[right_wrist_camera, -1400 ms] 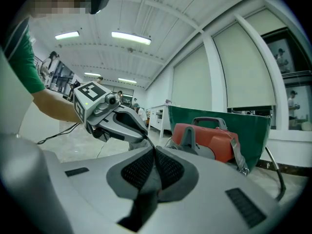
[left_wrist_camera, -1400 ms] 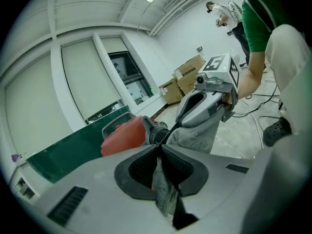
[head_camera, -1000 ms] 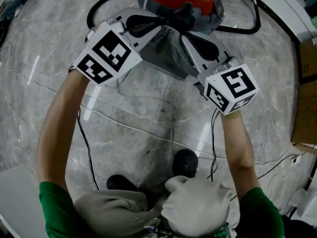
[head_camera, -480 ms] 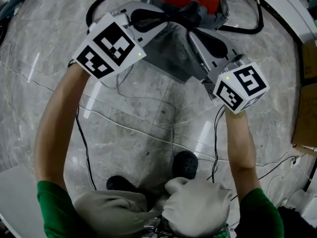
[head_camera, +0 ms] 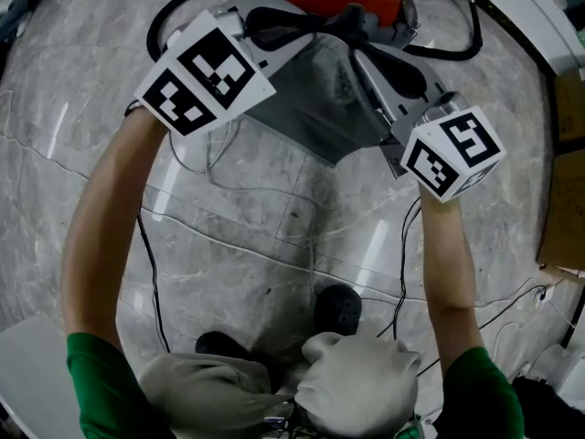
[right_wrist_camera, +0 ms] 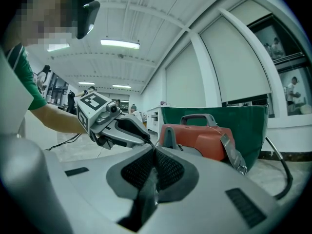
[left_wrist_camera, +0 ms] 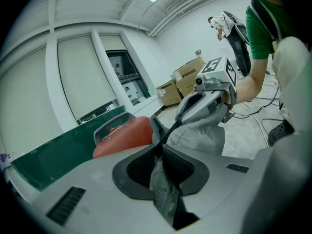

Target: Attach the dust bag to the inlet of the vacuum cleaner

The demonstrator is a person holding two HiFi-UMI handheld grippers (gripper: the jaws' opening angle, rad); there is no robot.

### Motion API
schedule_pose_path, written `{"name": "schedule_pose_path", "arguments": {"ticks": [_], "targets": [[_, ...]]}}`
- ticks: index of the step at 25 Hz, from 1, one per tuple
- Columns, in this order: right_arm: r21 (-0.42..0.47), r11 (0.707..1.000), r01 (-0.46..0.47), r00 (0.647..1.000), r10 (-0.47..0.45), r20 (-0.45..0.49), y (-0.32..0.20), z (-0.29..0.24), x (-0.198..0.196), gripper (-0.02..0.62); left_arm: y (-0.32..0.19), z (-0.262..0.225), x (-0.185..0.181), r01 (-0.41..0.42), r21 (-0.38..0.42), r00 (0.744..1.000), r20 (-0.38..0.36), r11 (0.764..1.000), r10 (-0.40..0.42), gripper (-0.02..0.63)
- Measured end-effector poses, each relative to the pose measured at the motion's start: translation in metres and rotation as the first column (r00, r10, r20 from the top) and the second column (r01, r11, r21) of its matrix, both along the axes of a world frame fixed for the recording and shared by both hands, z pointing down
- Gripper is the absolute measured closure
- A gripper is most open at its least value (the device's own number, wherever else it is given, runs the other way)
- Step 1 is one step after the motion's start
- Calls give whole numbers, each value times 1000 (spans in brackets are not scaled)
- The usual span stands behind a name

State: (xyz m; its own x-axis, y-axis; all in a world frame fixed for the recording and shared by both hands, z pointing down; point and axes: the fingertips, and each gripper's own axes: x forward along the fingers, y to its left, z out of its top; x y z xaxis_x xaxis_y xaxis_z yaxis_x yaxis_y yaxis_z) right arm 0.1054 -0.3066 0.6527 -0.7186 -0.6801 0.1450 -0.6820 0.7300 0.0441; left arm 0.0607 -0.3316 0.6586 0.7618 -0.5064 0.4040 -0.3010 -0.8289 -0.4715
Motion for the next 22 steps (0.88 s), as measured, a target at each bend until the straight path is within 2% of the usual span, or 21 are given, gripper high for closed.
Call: {"name": "schedule_pose_path", "arguments": {"ticks": [11, 15, 22], "targets": [[-12, 998, 56, 997, -55, 47, -7, -1, 5, 574, -6, 2, 2, 2, -9, 996, -87, 1000, -3, 557], [-13, 999, 43, 998, -42, 42, -8, 0, 5, 574, -8, 3, 2, 22, -35, 993, -119, 999, -26, 557], [-2, 1000, -9, 1000, 9, 18, -4, 0, 9, 574, -3, 4, 1, 66, -21, 984, -163, 998, -68, 558]]}}
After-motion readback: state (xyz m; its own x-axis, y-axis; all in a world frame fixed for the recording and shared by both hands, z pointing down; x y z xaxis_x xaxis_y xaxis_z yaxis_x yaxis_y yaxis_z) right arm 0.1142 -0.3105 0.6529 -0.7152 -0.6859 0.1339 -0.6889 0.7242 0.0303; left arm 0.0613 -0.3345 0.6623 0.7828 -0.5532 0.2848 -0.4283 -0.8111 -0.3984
